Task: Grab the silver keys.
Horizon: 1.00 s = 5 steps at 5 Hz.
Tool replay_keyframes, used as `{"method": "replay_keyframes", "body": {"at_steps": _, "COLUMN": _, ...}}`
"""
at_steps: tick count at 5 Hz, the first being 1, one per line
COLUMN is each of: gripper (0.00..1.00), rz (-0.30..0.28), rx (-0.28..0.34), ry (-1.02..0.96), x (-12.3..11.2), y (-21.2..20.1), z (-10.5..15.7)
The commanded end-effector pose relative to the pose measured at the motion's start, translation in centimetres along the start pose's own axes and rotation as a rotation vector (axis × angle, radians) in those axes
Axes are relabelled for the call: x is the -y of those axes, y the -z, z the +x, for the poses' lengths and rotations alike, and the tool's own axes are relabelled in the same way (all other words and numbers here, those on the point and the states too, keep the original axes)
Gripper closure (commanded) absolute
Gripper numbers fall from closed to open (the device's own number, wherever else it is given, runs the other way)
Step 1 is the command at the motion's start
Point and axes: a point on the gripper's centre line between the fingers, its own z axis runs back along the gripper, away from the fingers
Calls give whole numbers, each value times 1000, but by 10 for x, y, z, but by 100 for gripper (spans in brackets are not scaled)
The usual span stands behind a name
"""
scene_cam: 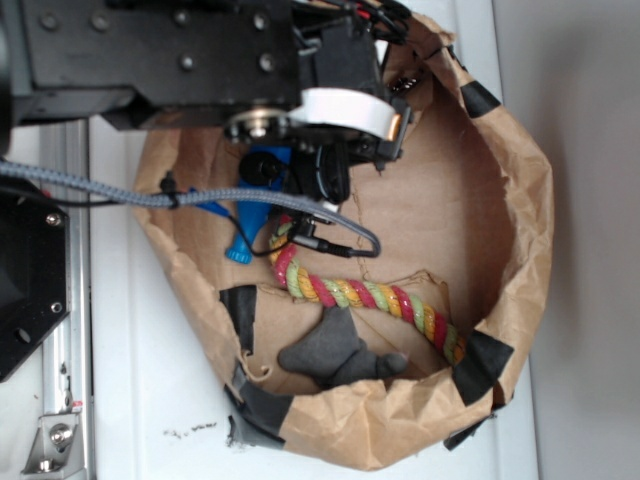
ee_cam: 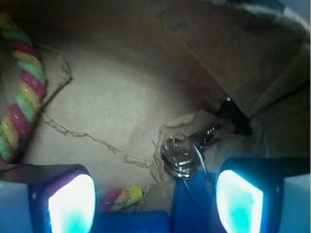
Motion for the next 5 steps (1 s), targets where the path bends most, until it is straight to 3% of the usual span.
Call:
{"method": "replay_keyframes", "body": {"at_steps": 1, "gripper": 0, "rz": 45, "rx": 30, "ry": -19, "x": -4, "y": -2, "z": 10}}
{"method": "replay_keyframes", "body": {"at_steps": 2, "gripper": 0, "rz": 48, "rx": 36, "ry": -11, "x": -7, "y": 2, "z": 9}}
{"method": "replay_keyframes", "body": {"at_steps": 4, "gripper": 0, "rz": 16, "rx": -14, "ry": 83, "x": -11, "y": 27, "z": 9}}
{"method": "replay_keyframes", "body": {"at_steps": 5, "gripper": 0, "rz": 33, "rx": -12, "ry": 88, "x": -13, "y": 31, "z": 9}}
